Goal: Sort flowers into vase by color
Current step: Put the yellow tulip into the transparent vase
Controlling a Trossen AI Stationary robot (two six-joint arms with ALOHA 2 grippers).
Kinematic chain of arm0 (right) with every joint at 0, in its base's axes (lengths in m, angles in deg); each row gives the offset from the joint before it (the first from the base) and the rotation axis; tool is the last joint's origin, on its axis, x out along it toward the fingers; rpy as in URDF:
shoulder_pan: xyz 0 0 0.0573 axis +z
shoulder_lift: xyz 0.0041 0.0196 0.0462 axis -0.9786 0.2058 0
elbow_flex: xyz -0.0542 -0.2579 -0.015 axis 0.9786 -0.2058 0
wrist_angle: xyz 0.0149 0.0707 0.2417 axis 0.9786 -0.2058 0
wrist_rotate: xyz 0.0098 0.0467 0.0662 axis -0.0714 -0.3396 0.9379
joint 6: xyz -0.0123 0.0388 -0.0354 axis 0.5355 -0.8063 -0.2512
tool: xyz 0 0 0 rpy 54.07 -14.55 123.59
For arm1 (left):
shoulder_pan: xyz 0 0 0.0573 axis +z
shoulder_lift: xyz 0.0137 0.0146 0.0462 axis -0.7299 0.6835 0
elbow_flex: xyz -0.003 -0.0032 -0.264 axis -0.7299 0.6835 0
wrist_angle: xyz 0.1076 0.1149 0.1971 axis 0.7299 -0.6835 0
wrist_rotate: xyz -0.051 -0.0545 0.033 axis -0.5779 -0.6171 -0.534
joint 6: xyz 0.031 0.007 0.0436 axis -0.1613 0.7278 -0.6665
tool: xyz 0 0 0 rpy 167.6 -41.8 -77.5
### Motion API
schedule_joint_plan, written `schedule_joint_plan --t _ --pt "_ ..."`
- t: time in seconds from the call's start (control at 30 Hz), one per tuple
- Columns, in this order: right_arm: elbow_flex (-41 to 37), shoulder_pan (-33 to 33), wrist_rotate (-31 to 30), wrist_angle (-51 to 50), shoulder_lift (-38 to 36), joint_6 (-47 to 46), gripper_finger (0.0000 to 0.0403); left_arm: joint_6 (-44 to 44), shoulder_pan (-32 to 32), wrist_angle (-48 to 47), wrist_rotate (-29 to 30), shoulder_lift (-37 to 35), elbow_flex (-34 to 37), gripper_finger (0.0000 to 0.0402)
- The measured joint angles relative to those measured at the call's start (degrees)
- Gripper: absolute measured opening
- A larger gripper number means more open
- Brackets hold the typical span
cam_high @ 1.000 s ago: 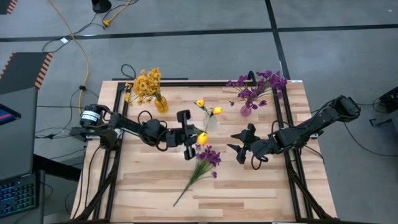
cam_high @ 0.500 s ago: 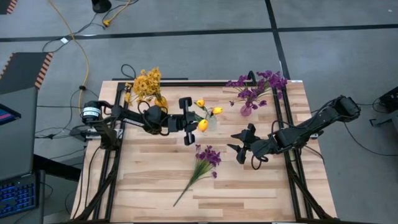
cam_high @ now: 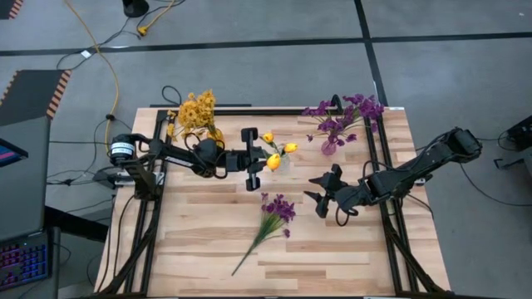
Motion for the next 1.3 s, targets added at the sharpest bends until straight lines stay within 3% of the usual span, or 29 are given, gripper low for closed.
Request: schedule_joint_plan --t 0.77,1.07,1.3 --pt "0.0 -1.9 -0.2 0.2 0.0 1.0 0.0243 -3.4 -1.0 -5.8 2.0 0.8 -3.0 0.0006" --pt "0.0 -1.9 -0.1 0.3 0.0 1.0 0.0243 -5.0 -0.9 -5.1 2.1 1.0 -3.0 0.0006" --pt "0.0 -1.9 0.0 0.6 0.0 0.9 0.0243 -4.2 -0.9 -0.4 2.3 5.1 -4.1 0.0002"
